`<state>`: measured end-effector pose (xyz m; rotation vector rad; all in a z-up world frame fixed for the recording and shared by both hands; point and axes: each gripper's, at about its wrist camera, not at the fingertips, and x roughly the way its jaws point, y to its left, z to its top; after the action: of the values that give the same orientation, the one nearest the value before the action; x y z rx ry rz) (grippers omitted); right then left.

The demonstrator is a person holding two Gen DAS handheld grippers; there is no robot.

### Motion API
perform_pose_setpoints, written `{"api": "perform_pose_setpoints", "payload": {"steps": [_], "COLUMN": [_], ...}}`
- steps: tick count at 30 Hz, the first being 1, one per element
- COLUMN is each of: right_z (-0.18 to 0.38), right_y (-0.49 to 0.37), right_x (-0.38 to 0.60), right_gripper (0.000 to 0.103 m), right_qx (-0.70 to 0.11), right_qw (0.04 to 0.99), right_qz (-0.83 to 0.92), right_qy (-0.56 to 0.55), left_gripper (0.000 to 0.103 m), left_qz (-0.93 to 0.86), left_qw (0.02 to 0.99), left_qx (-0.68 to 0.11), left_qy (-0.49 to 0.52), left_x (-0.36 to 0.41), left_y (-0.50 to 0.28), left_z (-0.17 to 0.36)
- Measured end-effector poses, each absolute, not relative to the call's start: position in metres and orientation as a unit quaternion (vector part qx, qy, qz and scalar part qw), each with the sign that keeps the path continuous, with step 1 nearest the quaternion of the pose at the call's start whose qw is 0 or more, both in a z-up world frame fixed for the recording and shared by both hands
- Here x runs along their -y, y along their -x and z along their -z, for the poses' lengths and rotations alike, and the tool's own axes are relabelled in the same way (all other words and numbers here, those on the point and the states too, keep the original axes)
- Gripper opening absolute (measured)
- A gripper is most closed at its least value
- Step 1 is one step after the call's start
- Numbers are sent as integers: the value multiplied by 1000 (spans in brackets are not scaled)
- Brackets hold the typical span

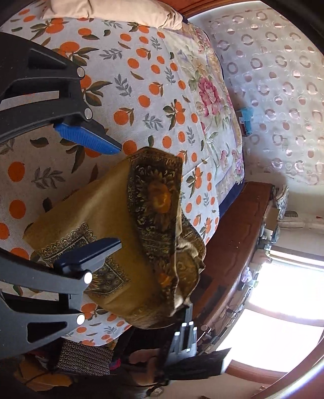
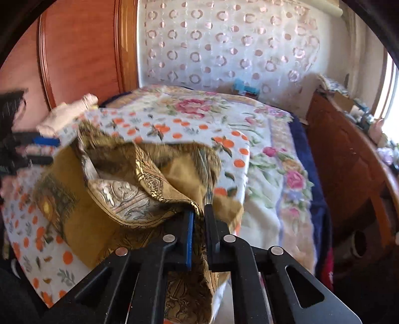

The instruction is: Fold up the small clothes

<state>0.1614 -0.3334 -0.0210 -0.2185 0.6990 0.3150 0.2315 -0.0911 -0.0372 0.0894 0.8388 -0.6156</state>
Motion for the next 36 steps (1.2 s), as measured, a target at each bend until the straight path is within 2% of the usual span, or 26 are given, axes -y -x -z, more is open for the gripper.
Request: {"api": "perform_pose_setpoints", "payload": {"steps": [4, 6, 10, 12, 13, 14, 15, 17, 18, 26, 31, 35, 36], "right_z": [6, 14, 42, 48, 48, 45, 41, 39, 39, 66, 68, 68, 67], "right_y": [-186, -205, -238, -243, -242, -242, -234, -220, -213, -207, -217, -223, -223], "right_x": [357, 367, 357, 358, 360, 361, 362, 363, 364, 361, 360, 355, 355], "right_gripper": [6, 6, 7, 24, 28, 36, 50, 67, 70, 72, 72, 72, 69], "right_qx": [-321, -336, -371, -374, -368, -361, -356, -354, -356, -403, -421, -424, -423], "right_qw": [934, 932, 927, 926, 929, 931, 933, 932, 930, 907, 897, 895, 895], "right_qz": [-153, -134, -54, -44, -44, -48, -56, -75, -87, -118, -134, -137, -138], "right_qy": [23, -25, 17, 11, 6, 1, -6, -17, -20, 1, -17, -7, -6], "left_gripper": [70, 70, 70, 70, 70, 70, 70, 70, 70, 70, 69, 46, 42], "left_qz": [299, 296, 283, 265, 261, 264, 270, 270, 269, 277, 279, 293, 297], "left_qw": [863, 864, 865, 867, 866, 866, 865, 865, 863, 840, 844, 837, 835], "left_qx": [-404, -405, -412, -420, -423, -423, -421, -423, -426, -466, -458, -462, -463], "left_qy": [-54, -52, -43, -50, -48, -43, -39, -34, -32, 7, 13, 21, 22], "left_x": [99, 103, 109, 112, 111, 109, 105, 99, 97, 97, 102, 108, 109], "left_y": [-238, -248, -276, -288, -291, -291, -289, -285, -283, -284, -280, -280, -279], "left_z": [43, 46, 52, 54, 55, 55, 54, 55, 57, 81, 83, 83, 83]}}
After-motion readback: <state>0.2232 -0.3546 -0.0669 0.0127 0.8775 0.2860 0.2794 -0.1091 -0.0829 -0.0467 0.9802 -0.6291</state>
